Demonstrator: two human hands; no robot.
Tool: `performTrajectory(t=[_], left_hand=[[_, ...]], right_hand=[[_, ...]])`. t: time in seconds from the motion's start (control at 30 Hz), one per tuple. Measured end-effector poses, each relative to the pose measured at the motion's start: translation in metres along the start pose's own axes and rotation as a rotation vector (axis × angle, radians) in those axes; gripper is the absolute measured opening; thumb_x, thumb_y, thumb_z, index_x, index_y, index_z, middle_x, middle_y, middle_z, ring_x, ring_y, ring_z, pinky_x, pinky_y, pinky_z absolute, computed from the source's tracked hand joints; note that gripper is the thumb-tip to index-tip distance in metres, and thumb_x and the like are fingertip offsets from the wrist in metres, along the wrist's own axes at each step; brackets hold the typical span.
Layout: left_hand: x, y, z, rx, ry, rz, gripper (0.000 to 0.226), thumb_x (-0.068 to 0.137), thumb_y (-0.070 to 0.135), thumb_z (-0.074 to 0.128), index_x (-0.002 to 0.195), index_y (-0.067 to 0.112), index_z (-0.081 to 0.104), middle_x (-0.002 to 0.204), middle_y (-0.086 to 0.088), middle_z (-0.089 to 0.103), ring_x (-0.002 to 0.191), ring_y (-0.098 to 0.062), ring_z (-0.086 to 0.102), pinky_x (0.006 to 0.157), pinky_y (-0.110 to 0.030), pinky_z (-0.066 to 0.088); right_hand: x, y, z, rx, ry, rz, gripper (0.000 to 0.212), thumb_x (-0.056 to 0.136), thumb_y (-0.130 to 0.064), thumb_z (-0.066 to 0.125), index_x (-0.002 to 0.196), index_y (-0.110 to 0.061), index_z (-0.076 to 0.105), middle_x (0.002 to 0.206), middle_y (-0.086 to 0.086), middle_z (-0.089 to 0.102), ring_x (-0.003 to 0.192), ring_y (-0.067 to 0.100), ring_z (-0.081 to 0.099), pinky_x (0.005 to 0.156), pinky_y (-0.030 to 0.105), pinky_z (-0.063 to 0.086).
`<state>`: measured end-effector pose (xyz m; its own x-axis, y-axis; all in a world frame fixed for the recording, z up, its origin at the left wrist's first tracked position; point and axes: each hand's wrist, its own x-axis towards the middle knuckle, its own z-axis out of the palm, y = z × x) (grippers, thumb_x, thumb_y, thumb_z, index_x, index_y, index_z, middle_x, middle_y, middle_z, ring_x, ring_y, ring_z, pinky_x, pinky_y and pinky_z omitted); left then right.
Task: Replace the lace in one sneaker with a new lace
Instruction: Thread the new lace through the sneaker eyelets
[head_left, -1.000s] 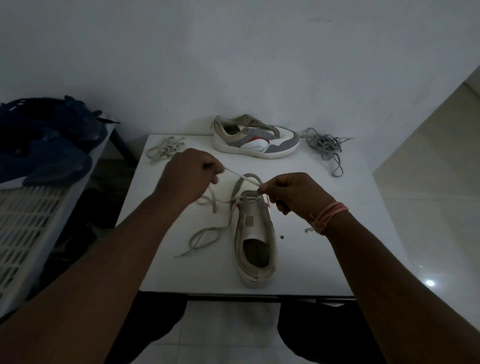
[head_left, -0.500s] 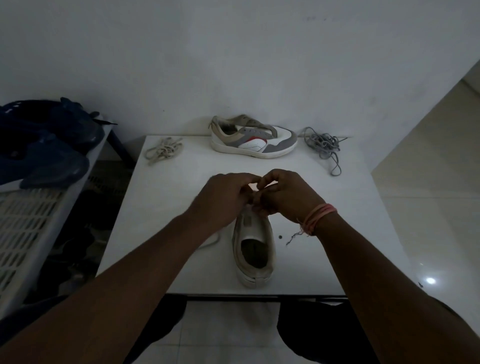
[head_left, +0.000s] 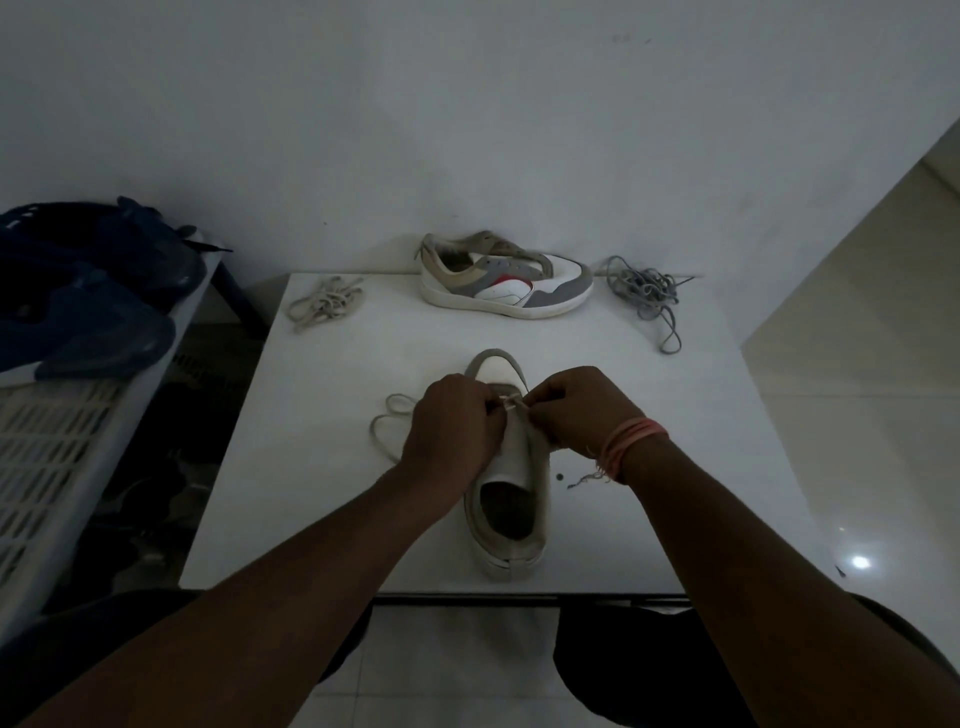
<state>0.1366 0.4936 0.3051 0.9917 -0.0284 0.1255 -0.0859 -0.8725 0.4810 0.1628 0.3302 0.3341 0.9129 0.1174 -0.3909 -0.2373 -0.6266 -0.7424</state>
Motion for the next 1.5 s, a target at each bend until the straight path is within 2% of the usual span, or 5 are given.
performTrajectory(t=[0.83, 1.1, 1.23, 1.33, 1.5], left_hand=[[0.001, 0.004, 0.006, -0.186, -0.076, -0.058, 0.019, 0.093, 0.023, 0.068, 0.106, 0.020, 0.080, 0.096, -0.011, 0.072, 0.092, -0.024, 0.063, 0.066, -0.018, 0.024], [-0.002, 0.019, -0.004, 0.087, -0.112, -0.312, 0.038, 0.086, 0.046, 0.067, 0.114, 0.021, 0.063, 0.115, -0.005, 0.062, 0.111, -0.033, 0.057, 0.088, -0.041, 0.046], [-0.009, 0.009, -0.023, 0.007, -0.340, -0.381, 0.052, 0.085, 0.046, 0.070, 0.117, 0.008, 0.055, 0.118, -0.015, 0.059, 0.107, -0.035, 0.061, 0.080, -0.033, 0.046], [-0.011, 0.002, -0.031, -0.186, -0.450, -0.439, 0.057, 0.068, 0.053, 0.071, 0.103, 0.009, 0.060, 0.102, -0.016, 0.071, 0.093, -0.033, 0.070, 0.082, -0.039, 0.059], [-0.006, 0.004, -0.035, -0.204, -0.438, -0.424, 0.061, 0.060, 0.060, 0.076, 0.096, 0.014, 0.057, 0.092, -0.011, 0.072, 0.080, -0.030, 0.074, 0.075, -0.044, 0.063]], right_hand=[[0.001, 0.003, -0.001, 0.214, -0.159, 0.026, 0.017, 0.088, -0.015, 0.076, 0.101, -0.005, 0.073, 0.093, 0.014, 0.074, 0.081, 0.022, 0.073, 0.069, 0.027, 0.061], [0.005, 0.009, 0.014, 0.181, 0.159, 0.064, 0.020, 0.095, -0.005, 0.057, 0.082, -0.009, 0.071, 0.071, 0.013, 0.070, 0.060, 0.023, 0.067, 0.059, 0.031, 0.060], [0.015, 0.016, -0.034, 0.712, 0.551, 0.202, 0.021, 0.087, 0.006, 0.057, 0.107, 0.013, 0.061, 0.093, 0.029, 0.068, 0.082, 0.038, 0.072, 0.070, 0.043, 0.063], [0.016, 0.029, -0.058, 0.553, 0.876, 0.081, 0.017, 0.083, -0.003, 0.059, 0.099, 0.002, 0.060, 0.092, 0.022, 0.068, 0.083, 0.034, 0.070, 0.074, 0.046, 0.062], [0.005, 0.025, -0.017, -0.143, 0.225, -0.059, 0.014, 0.089, -0.027, 0.067, 0.101, -0.019, 0.067, 0.094, 0.005, 0.071, 0.087, 0.025, 0.066, 0.083, 0.038, 0.055]])
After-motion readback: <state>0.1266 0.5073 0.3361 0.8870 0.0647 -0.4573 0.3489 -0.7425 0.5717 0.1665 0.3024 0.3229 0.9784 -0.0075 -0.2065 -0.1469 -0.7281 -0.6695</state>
